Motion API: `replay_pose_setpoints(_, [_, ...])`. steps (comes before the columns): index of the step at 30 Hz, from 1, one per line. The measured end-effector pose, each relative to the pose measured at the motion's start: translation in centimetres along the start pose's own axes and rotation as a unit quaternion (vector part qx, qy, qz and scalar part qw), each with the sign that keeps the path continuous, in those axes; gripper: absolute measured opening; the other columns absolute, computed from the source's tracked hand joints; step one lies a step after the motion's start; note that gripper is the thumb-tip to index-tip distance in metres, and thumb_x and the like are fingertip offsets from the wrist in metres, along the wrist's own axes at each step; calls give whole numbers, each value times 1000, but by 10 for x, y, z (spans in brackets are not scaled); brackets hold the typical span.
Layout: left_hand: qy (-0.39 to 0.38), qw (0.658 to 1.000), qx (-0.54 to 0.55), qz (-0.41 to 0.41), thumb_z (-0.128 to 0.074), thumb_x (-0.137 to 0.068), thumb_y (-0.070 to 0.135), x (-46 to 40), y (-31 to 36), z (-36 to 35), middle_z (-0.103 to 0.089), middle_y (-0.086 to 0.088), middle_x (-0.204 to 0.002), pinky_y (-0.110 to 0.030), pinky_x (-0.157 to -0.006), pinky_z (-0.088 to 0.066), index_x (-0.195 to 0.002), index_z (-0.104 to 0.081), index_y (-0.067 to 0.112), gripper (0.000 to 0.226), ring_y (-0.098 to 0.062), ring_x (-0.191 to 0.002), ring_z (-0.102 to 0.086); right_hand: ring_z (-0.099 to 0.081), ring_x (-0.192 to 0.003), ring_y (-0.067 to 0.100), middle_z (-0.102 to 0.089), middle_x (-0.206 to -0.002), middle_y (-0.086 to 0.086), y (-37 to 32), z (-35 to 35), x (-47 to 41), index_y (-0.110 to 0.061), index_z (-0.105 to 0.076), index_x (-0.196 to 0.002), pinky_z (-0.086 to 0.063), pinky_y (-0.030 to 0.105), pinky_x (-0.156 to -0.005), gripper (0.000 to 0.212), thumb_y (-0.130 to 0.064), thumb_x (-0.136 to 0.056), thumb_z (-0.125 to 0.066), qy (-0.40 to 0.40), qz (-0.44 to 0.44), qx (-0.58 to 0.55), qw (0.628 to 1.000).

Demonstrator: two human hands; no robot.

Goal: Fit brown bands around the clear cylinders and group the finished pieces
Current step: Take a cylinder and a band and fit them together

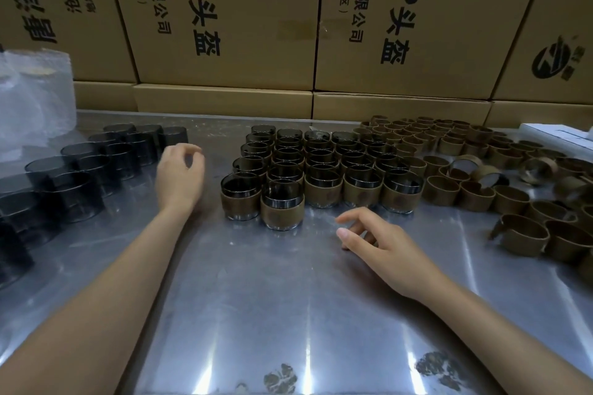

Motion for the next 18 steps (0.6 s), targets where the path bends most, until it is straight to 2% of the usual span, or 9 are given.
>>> replay_pose_setpoints(2, [-46, 992, -114, -19, -49, -94, 18, -11, -10, -5, -53, -12, -131, -38, -97, -38, -120, -61, 6, 31, -29, -121, -47, -61, -76, 5, -64, -86, -12, 0, 0, 0, -37, -55, -110, -47, 19, -68, 21, -47, -93, -49, 1, 1, 5, 1000])
replay_pose_setpoints(5, [-114, 942, -290, -122, -45, -96, 22, -24, -17, -12, -45, -18, -142, -45, -109, -28, -126, -57, 2, 38, -32, -134, -35, -59, -71, 3, -64, -84, -11, -1, 1, 0, -36, -56, -109, -43, 14, -64, 19, -45, -93, -50, 4, 1, 8, 1000])
replay_pose_setpoints(8, [-157, 902, -393, -82, -34, -100, 35, -38, -28, -12, -18, -18, -158, -44, -116, -10, -139, -46, 11, 48, -32, -147, -8, -57, -65, 3, -63, -81, -12, 0, 0, 0, -38, -57, -105, -40, 13, -61, 15, -45, -92, -51, 1, 6, 18, 1000])
replay_pose_setpoints(11, [-198, 845, -488, -89, -28, -99, 47, -51, -31, -14, -2, -16, -161, -44, -117, -4, -147, -35, 22, 55, -33, -147, 6, -55, -66, 5, -60, -81, -17, 0, -1, -1, -40, -57, -99, -39, 16, -62, 14, -49, -90, -50, -4, 15, 38, 999])
replay_pose_setpoints(13, [-213, 823, -518, -94, -24, -98, 54, -60, -31, -14, 2, -14, -161, -44, -118, -2, -147, -34, 26, 57, -32, -147, 9, -54, -69, 5, -59, -83, -19, 0, -2, -1, -40, -58, -96, -38, 18, -61, 14, -50, -90, -50, -12, 22, 56, 998])
replay_pose_setpoints(18, [-261, 822, -502, -56, -18, -96, 62, -81, -39, -8, 1, -10, -162, -46, -118, -4, -149, -32, 30, 63, -32, -148, 8, -51, -75, 3, -55, -84, -22, 2, -4, -2, -41, -59, -92, -36, 20, -60, 16, -53, -89, -48, -23, 35, 104, 994])
Point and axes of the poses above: each hand's wrist, its own x-axis away from the middle knuckle, its own z-axis out of the back of the hand, y = z × x, the point moved 2 cm from there along -x, towards the middle knuckle
